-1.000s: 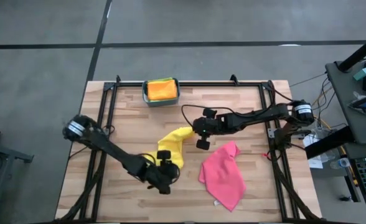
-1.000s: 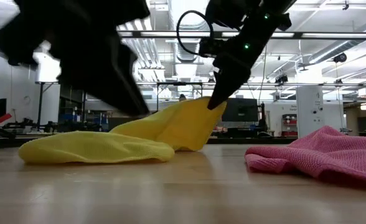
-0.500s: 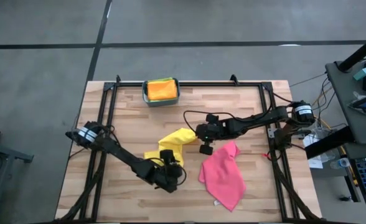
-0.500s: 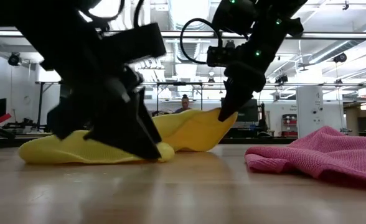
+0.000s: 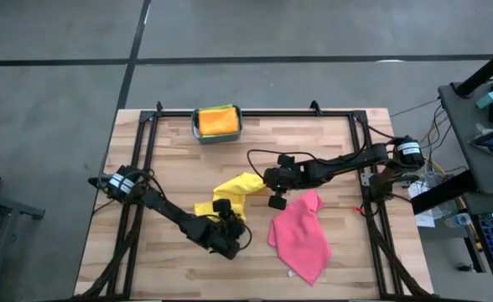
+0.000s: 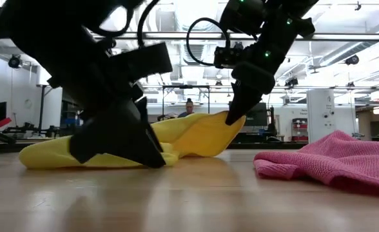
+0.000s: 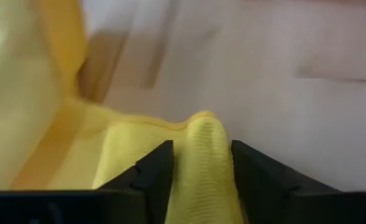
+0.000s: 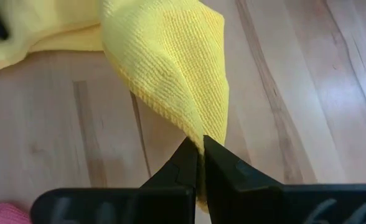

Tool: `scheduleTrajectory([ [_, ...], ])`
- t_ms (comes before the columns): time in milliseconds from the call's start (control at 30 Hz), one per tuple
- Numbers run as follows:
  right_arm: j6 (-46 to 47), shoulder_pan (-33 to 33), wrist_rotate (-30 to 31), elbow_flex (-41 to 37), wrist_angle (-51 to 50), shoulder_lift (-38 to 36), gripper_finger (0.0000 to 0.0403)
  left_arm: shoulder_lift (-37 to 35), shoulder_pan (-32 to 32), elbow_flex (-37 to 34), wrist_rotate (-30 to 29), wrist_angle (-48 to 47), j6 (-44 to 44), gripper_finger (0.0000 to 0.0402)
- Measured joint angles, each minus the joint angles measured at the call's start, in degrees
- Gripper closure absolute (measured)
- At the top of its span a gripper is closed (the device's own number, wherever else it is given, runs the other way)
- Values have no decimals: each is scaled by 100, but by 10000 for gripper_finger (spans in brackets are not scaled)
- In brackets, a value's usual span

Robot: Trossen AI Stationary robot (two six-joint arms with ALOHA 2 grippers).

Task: Fold microfiber towels
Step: Fold the yellow towel

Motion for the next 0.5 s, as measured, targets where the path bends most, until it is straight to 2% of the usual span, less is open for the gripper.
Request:
scheduleTrajectory([
  [67,2,20,2,0,1,0,394,0,27,0,-18,-188,-249,271],
  [167,18,54,2,-2,2,0,394,-1,24,11,-6,-204,-124,301],
  [333,46,116,23,-4,0,-2,394,-223,26,-47,219,-362,322,383],
  [500,-27,232,24,-11,-40,-208,394,-950,11,-96,180,-602,672,398],
])
